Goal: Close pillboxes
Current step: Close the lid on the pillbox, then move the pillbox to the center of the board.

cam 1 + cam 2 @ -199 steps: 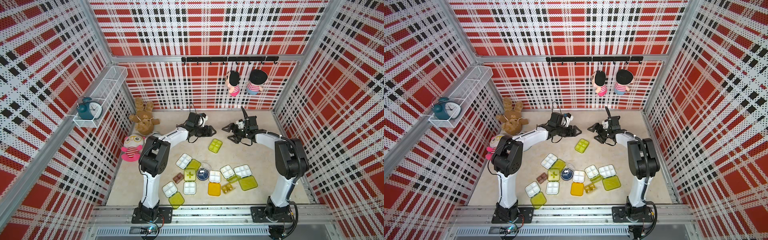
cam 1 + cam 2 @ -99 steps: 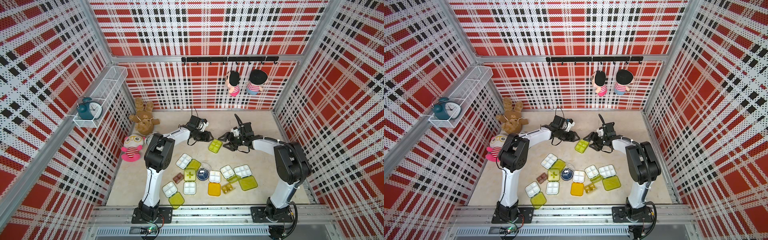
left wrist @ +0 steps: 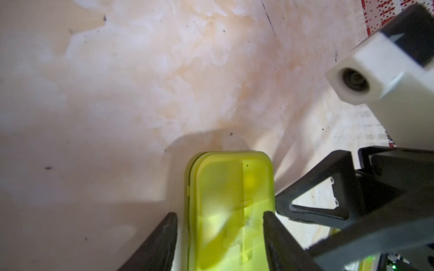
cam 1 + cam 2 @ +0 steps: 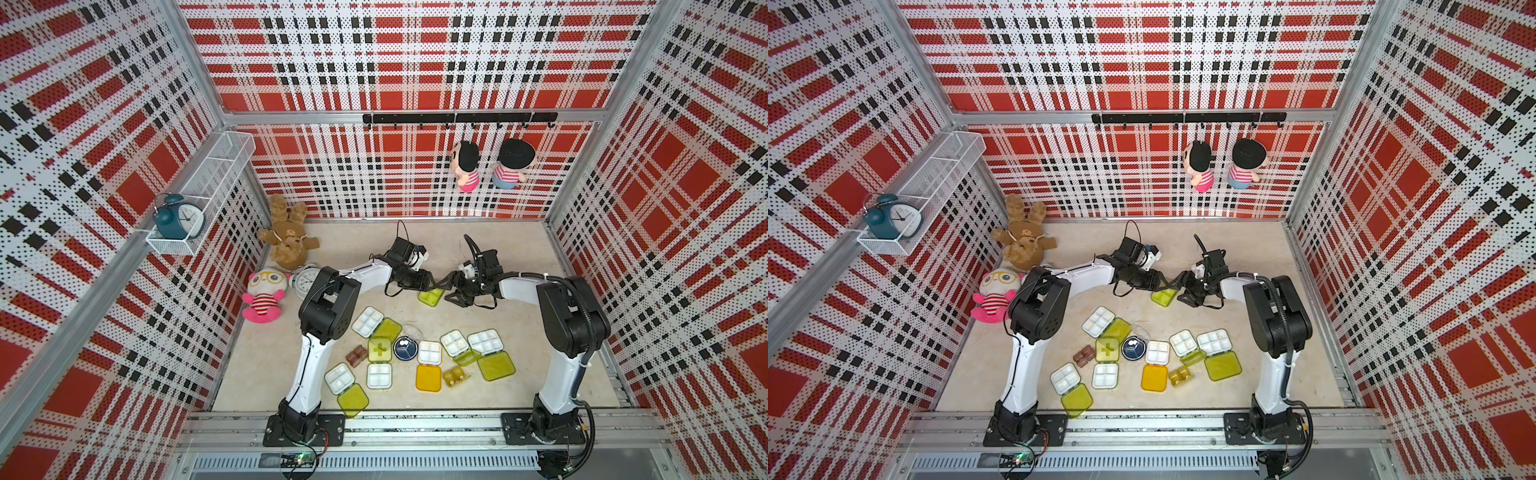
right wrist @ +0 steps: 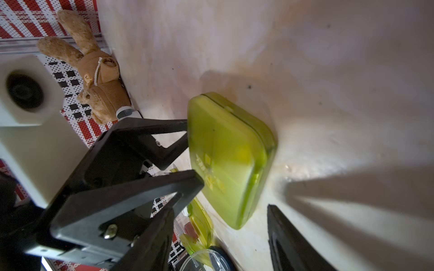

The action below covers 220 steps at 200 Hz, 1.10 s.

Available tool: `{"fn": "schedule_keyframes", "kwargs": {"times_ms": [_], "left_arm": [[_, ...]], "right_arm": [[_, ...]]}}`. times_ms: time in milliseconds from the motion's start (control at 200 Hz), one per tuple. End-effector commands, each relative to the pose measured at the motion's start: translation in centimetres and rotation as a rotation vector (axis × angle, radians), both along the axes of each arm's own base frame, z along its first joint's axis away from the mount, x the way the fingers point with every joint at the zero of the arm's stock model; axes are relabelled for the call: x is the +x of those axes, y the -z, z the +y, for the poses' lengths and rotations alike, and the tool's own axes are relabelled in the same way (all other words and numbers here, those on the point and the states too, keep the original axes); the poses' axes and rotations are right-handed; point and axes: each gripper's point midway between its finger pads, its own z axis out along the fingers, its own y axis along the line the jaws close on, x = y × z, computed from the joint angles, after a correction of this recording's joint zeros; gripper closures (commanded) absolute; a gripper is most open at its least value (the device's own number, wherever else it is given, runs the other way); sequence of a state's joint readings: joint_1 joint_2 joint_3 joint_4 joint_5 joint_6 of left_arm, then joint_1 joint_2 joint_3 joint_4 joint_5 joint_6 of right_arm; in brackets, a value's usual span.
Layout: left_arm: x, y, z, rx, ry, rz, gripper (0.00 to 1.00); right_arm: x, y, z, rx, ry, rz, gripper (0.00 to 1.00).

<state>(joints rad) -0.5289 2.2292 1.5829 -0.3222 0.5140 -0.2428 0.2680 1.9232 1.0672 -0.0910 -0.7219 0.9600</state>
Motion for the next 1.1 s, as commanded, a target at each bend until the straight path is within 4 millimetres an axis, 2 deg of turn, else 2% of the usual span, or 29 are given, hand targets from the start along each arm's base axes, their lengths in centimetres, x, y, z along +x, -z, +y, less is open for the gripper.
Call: {"fn": "schedule_keyframes", "kwargs": {"times_ms": [0,135,621,1097], "left_arm": [[0.4,0.8,-0.1,0.007,-0.008,0.004,0.41],[0.1,1.5,0.2,0.019,-0.009,0.016,0.46],[-0.8,3.7,1.7,0.071,-0.032,0.046,0.66],[-1.9,5.2,2.0,0.073,-0.03,0.093,0.67]], "right_arm": [[0.2,0.1,0.0,-0.002,-0.012,-0.005,0.37],[0.1,0.8,-0.3,-0.007,-0.011,0.008,0.44],[0.4,1.9,-0.4,-0.016,0.003,0.027,0.51],[0.6,2.7,-0.4,-0.027,0.015,0.051,0.53]]}}
